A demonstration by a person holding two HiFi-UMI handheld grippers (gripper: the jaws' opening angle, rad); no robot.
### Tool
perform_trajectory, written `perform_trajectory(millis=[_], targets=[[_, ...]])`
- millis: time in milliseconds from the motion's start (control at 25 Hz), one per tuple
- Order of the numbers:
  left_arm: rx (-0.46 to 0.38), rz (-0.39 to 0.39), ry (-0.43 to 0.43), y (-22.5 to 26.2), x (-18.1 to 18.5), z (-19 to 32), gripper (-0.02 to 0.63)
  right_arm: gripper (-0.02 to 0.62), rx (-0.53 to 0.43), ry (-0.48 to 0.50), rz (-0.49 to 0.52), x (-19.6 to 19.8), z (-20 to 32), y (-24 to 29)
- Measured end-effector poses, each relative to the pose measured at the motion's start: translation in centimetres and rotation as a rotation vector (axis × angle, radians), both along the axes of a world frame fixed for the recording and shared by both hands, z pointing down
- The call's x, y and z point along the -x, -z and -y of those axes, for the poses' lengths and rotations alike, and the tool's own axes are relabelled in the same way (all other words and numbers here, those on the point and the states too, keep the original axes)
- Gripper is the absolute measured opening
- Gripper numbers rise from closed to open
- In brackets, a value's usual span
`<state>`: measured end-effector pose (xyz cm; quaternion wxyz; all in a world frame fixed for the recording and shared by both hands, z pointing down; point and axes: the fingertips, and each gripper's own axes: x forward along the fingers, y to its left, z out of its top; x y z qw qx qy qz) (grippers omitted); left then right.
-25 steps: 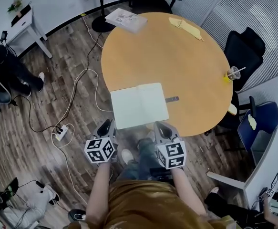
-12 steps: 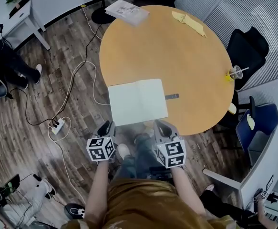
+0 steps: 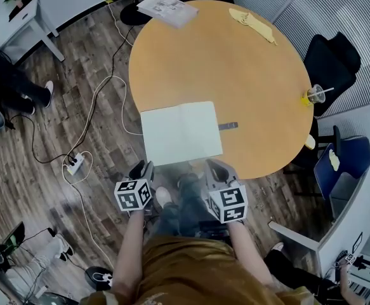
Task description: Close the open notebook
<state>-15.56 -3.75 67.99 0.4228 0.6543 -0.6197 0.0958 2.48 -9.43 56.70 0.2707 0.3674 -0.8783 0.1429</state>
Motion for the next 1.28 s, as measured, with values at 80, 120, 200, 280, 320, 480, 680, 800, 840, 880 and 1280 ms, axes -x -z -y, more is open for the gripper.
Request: perform_trajectory(millis=[80, 120, 200, 280, 320, 480, 680, 800, 840, 880, 1280], targets=[[0.015, -0.046, 0.031, -0.6, 0.1, 0.1, 0.145, 0.012, 0.007, -0.003, -0.004, -0.2, 0.2, -0.3], [0.02, -0.07, 0.042, -0.8, 0.1, 0.2, 0.153, 0.012, 0.009, -0.003, -0.005, -0.3, 0.2, -0.5], [0.024, -0.099, 0.051, -1.0, 0.0, 0.3, 0.158, 0.012, 0.014, -0.002, -0.008, -0.2, 0.3, -0.7], [0.023, -0.108, 0.048, -1.1, -0.3, 0.5, 0.158, 0.012, 0.019, 0.001, -0.012, -0.2, 0.4, -0.9], [0.025, -0.112, 0.046, -1.1, -0.5, 0.6, 0.158, 0.012, 0.02, 0.004, -0.015, -0.1, 0.4, -0.9], [0.035, -0.15, 0.06, -1.5, -1.1, 0.6, 0.16, 0.012, 0.025, 0.016, -0.021, 0.0, 0.6, -1.2], [0.041, -0.23, 0.117, -2.0, -1.0, 0.5, 0.161, 0.012, 0.041, 0.008, -0.009, 0.0, 0.8, -1.3], [0.035, -0.29, 0.15, -2.0, -1.0, 0.6, 0.161, 0.012, 0.044, 0.002, -0.007, -0.1, 1.0, -1.3], [0.028, -0.311, 0.16, -1.9, -1.0, 0.7, 0.161, 0.012, 0.045, 0.002, -0.008, -0.1, 1.1, -1.3], [0.02, -0.333, 0.168, -1.8, -1.0, 0.9, 0.161, 0.012, 0.046, 0.001, -0.009, -0.2, 1.1, -1.3], [0.054, -0.436, 0.203, -2.8, -1.7, 1.1, 0.164, 0.012, 0.053, -0.009, -0.003, -0.5, 1.1, -1.5]])
